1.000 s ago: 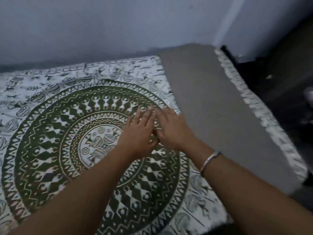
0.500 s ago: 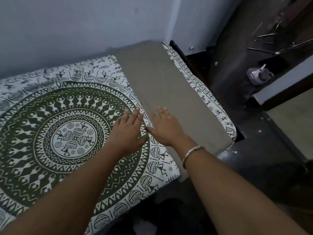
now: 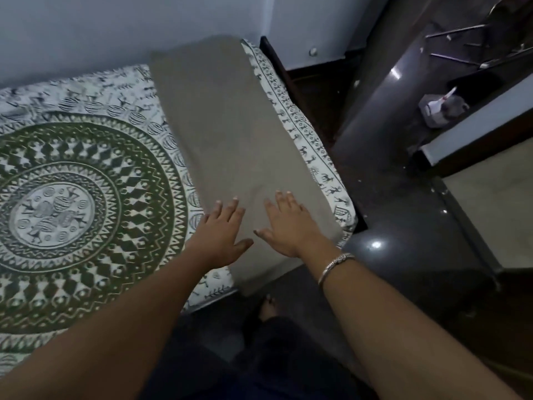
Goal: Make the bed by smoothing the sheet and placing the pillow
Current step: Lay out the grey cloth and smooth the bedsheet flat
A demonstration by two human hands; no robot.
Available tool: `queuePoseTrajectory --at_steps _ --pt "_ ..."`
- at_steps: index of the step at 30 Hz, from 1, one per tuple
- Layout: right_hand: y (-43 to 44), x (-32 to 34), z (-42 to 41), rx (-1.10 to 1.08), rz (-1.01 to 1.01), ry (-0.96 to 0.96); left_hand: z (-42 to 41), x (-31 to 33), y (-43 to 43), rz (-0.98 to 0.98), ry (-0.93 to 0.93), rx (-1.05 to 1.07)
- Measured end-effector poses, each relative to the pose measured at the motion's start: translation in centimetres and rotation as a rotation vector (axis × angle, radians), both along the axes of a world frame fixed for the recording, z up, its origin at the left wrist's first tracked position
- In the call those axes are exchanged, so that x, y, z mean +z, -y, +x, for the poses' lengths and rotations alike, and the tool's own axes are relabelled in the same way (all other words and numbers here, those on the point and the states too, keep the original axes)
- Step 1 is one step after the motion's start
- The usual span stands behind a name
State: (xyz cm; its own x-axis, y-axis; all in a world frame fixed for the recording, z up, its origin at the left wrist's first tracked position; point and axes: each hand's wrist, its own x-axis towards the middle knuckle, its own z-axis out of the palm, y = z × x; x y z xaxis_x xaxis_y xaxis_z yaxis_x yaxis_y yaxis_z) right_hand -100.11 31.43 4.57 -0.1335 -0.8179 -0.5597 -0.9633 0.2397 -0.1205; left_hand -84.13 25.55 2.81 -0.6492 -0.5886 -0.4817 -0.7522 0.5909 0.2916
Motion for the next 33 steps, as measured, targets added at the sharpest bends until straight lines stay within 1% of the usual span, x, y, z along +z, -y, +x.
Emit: queuePoseTrajectory --at_steps 3,6,9,12,16,21,24,27,29,33 --pt "-0.7 0.0 -4.4 0.024 0.013 0.011 -5.1 0.4 -1.6 0.01 -0.058 0.032" --pt "0.2 0.9 -7.6 0.018 -0.009 0.019 -8.4 1.4 -1.7 -0.017 -0.052 0.017" --pt "1.6 2.2 -9.9 0.023 -0.04 0.028 -10.5 2.4 -0.1 -0.043 -0.051 0.029" --pt "2.7 3.2 -12.6 0.067 -0.095 -0.021 -13.2 3.3 2.2 -0.098 -0.055 0.026" --pt "3.6 3.8 -16.7 -0.025 -0.109 0.019 -18.1 4.3 4.5 -0.161 -0.101 -0.026" --pt "4.9 4.4 -23.3 0.135 -0.087 -0.037 -23.8 4.3 5.3 -0.148 -0.031 -0.014" --pt "6.6 4.4 -28.0 0.197 -0.102 0.011 -27.7 3.3 5.7 -0.158 -0.011 0.089" --pt "8.1 4.1 -32.6 0.311 -0.115 0.061 -32.3 2.7 4.6 -0.124 0.003 0.286" --pt "8.5 4.2 -35.4 0.366 -0.109 0.101 -35.6 2.9 3.4 -0.096 0.03 0.38" --pt "9.8 5.0 -40.8 0.478 -0.116 0.144 -41.5 3.7 2.9 -0.097 -0.075 0.562"
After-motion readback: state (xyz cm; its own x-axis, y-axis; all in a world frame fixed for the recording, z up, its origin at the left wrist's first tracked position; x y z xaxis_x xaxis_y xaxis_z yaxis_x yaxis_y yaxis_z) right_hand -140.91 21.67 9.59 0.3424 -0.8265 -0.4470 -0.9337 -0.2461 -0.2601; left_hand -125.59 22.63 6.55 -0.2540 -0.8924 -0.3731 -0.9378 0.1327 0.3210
